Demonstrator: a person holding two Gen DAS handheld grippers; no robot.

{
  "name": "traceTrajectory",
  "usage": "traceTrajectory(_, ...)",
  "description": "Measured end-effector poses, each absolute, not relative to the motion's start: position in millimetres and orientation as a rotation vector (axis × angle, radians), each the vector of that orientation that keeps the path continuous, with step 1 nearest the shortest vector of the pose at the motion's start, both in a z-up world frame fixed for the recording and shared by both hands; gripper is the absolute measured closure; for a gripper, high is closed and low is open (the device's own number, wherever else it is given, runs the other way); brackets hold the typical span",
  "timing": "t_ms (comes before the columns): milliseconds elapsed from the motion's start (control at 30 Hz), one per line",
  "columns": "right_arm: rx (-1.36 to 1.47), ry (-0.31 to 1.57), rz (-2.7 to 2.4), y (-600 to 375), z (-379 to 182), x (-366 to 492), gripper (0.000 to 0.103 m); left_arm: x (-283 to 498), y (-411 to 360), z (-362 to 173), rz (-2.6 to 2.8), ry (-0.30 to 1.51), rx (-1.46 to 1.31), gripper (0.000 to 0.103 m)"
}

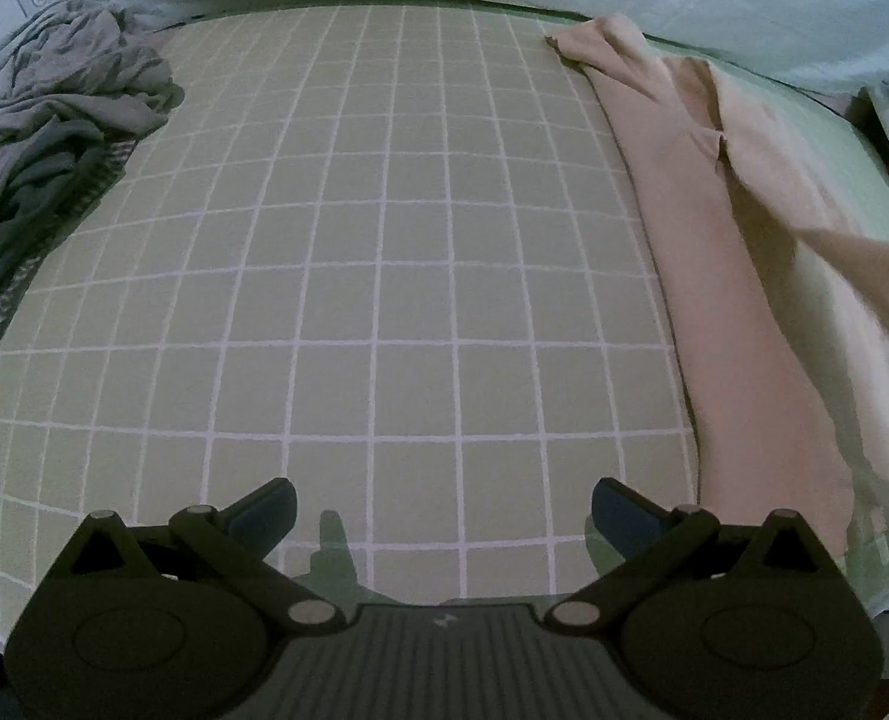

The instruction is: Fold clothes

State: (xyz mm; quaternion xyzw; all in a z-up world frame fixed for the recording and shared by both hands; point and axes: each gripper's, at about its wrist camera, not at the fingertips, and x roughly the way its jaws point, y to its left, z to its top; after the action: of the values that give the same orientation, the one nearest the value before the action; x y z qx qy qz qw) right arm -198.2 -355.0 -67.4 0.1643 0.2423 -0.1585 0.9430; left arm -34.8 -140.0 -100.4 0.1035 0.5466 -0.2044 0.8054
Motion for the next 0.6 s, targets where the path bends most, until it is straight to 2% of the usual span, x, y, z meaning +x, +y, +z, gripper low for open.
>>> traceTrajectory(333, 0.399, 0.498, -0.286, -337, -74, -214, 0.101, -37, -132, -102, -0.444, 1.175, 0.242, 0.000)
traceTrajectory(600, 0.459, 0.571, -0.302, -337, -93, -213, 0.101, -39, -131, -103, -0.450, 1.181, 0.256, 0.000)
